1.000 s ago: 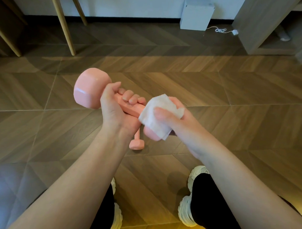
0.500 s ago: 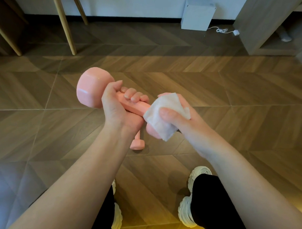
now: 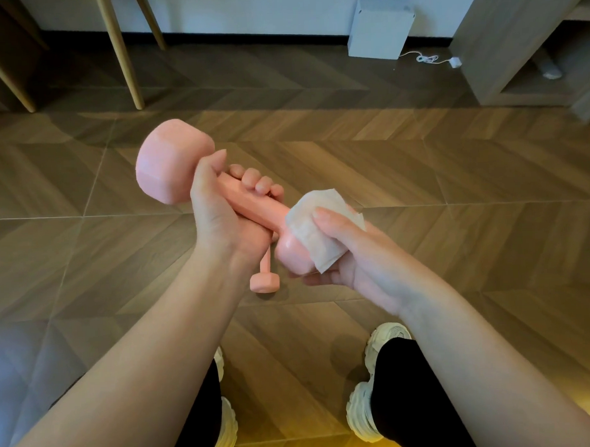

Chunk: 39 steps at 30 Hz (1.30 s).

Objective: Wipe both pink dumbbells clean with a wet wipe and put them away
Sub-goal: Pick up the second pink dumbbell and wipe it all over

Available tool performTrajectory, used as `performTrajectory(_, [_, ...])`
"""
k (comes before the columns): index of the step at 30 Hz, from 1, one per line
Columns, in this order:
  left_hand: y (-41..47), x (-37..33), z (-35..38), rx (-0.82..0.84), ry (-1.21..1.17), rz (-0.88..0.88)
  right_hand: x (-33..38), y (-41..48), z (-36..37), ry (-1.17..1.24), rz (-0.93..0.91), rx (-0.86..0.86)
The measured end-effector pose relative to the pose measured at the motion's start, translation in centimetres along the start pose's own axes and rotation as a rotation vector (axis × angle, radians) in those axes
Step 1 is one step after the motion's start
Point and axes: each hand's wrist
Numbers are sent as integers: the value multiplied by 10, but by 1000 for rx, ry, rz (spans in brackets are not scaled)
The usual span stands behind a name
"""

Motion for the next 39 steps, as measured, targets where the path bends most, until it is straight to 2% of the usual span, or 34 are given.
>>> performTrajectory(6, [-1, 3, -1, -41, 66, -26, -5, 9, 7, -203, -168, -187])
performTrajectory(12, [3, -5, -8, -76, 13, -17, -1, 3, -3, -274, -121, 19])
performTrajectory(20, [3, 1, -8, -35, 28, -21, -6, 9, 9, -132, -83, -217])
performTrajectory(26, [1, -3, -7, 134, 29, -18, -1, -1, -3, 150, 108, 16])
performTrajectory(30, [-3, -1, -1, 151, 192, 33, -3, -1, 2, 140, 147, 55])
performTrajectory(33, [-6, 5, -2, 175, 321, 69, -7, 2, 5, 60, 192, 0])
performTrajectory(39, [-12, 18, -5, 361, 543, 161, -22, 19, 19, 45, 189, -275])
Point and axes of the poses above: each hand's wrist, its own y-axis towards the middle knuckle, its own z-axis out of the palm, x = y × z, and after that the axes turned 6 degrees about z, right-handed
